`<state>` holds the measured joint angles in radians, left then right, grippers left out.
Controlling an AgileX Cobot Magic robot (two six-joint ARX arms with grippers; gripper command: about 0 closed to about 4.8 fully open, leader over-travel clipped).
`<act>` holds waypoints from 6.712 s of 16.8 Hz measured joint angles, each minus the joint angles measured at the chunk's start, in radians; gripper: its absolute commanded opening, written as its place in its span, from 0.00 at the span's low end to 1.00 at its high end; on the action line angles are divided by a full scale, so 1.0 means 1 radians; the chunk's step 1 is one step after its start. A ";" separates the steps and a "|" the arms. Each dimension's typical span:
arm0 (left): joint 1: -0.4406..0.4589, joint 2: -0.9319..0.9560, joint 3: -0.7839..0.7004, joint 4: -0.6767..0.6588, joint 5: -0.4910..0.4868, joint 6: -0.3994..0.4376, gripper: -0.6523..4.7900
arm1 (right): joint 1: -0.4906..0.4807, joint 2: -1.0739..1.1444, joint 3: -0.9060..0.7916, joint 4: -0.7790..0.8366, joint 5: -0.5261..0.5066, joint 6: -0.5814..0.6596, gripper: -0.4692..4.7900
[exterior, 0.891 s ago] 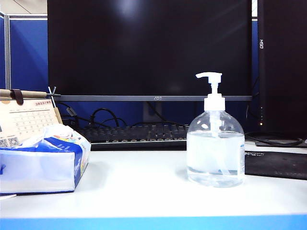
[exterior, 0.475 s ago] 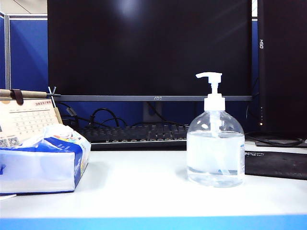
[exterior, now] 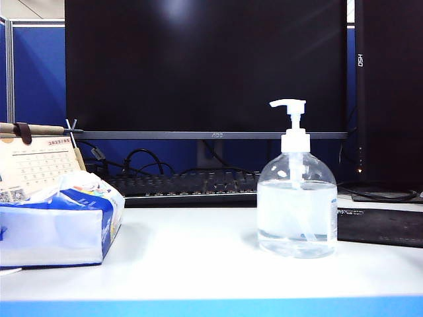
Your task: Pull out a tissue from the tissue dispenser, then press the switch of the alcohol sanitizer bottle to drop some sanitizer on the paper tissue, and finally place the treated tissue on the table.
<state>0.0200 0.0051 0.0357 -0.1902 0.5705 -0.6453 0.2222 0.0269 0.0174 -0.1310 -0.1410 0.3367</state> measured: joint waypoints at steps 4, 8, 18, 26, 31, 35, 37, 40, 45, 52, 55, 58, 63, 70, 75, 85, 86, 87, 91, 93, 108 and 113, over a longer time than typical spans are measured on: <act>-0.024 0.000 0.013 0.038 0.071 -0.146 0.36 | 0.000 0.000 0.003 0.162 -0.063 0.000 0.09; -0.055 0.017 0.150 0.060 0.028 -0.175 0.36 | 0.000 0.000 0.003 0.159 -0.064 0.000 0.09; -0.091 0.697 0.286 0.126 0.047 -0.044 0.37 | 0.000 -0.003 0.003 0.138 -0.074 0.004 0.09; -0.444 0.808 0.287 0.243 -0.276 -0.108 0.37 | 0.000 -0.002 0.003 0.061 -0.082 0.005 0.09; -0.435 0.809 0.287 0.189 -0.338 -0.108 0.37 | 0.000 -0.002 0.003 0.061 -0.092 0.005 0.09; -0.435 0.826 0.287 0.168 -0.337 -0.108 0.37 | 0.000 -0.002 0.003 0.061 -0.097 0.005 0.09; -0.435 0.868 0.287 0.171 -0.338 -0.107 0.39 | 0.000 -0.002 0.003 0.061 -0.099 0.005 0.09; -0.435 0.951 0.287 0.246 -0.308 -0.104 0.39 | 0.000 -0.003 0.003 0.061 -0.099 0.005 0.09; -0.434 1.010 0.287 0.277 -0.315 -0.103 0.39 | 0.000 -0.002 0.003 0.061 -0.113 0.005 0.09; -0.389 1.010 0.287 0.277 -0.370 -0.068 0.39 | 0.000 -0.003 0.003 0.050 -0.114 0.005 0.09; -0.384 1.029 0.287 0.285 -0.369 -0.064 0.39 | 0.000 -0.002 0.003 0.034 -0.114 0.005 0.09; -0.383 1.124 0.287 0.346 -0.335 -0.064 0.39 | 0.000 -0.002 0.003 0.034 -0.114 0.005 0.09; -0.383 1.191 0.287 0.425 -0.308 -0.066 0.39 | 0.000 -0.002 0.003 0.034 -0.122 0.005 0.09; -0.385 1.191 0.349 0.389 -0.328 -0.065 0.39 | 0.000 -0.002 0.003 -0.003 -0.123 0.006 0.09; -0.385 1.199 0.355 0.395 -0.323 -0.065 0.39 | 0.000 -0.003 0.003 -0.006 -0.123 0.006 0.09; -0.386 1.229 0.370 0.379 -0.241 -0.070 0.40 | 0.000 -0.002 0.003 -0.017 -0.123 0.006 0.09; -0.388 1.230 0.373 0.377 -0.238 -0.070 0.40 | 0.000 -0.002 0.003 -0.017 -0.122 0.006 0.09; -0.388 1.231 0.373 0.374 -0.238 -0.070 0.37 | 0.000 -0.002 0.003 -0.017 -0.123 0.006 0.09; -0.389 1.249 0.372 0.363 -0.272 -0.070 0.11 | 0.000 -0.002 0.003 -0.017 -0.122 0.006 0.09; -0.389 1.249 0.372 0.366 -0.258 -0.070 0.11 | 0.000 -0.003 0.003 -0.017 -0.123 0.006 0.09; -0.389 1.288 0.455 0.312 -0.123 -0.088 0.47 | 0.000 -0.002 0.003 -0.017 -0.122 0.006 0.09; -0.386 1.288 0.620 0.056 -0.167 0.050 0.48 | 0.000 -0.002 0.003 -0.017 -0.122 0.006 0.09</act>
<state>-0.3660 1.2930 0.6556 -0.1345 0.4038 -0.5953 0.2222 0.0246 0.0200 -0.1482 -0.2630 0.3428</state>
